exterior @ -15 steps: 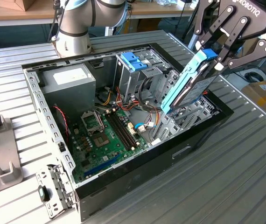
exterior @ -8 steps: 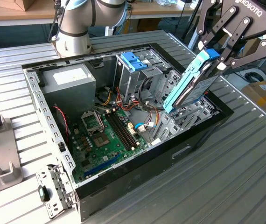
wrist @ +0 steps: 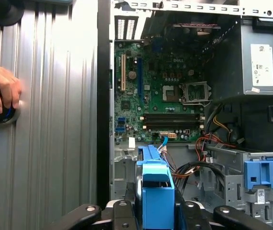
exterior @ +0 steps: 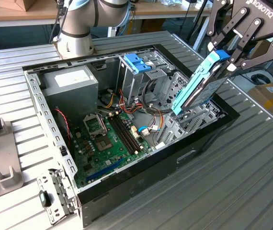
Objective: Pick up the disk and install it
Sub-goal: 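Pick up the disk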
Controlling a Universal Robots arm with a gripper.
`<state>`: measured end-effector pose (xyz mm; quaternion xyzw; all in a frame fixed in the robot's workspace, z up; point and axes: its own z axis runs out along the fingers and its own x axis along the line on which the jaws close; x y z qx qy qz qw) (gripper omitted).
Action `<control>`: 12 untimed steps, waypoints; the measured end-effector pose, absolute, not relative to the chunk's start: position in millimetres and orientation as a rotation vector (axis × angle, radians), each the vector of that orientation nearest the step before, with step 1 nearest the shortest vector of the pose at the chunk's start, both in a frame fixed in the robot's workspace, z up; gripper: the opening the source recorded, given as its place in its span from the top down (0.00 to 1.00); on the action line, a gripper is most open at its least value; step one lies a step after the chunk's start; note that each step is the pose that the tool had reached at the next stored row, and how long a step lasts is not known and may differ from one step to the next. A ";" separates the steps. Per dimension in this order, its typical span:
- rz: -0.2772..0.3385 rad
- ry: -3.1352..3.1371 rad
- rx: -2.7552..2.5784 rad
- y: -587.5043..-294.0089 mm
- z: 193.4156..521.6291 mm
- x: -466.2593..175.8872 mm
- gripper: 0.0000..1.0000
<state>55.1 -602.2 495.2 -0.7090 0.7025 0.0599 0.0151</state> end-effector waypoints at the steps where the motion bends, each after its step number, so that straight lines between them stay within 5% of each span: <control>1: 0.186 2.186 -2.206 -602.2 495.0 56.7 0.63; 12: 0.185 2.188 -2.207 -602.2 493.4 74.4 0.63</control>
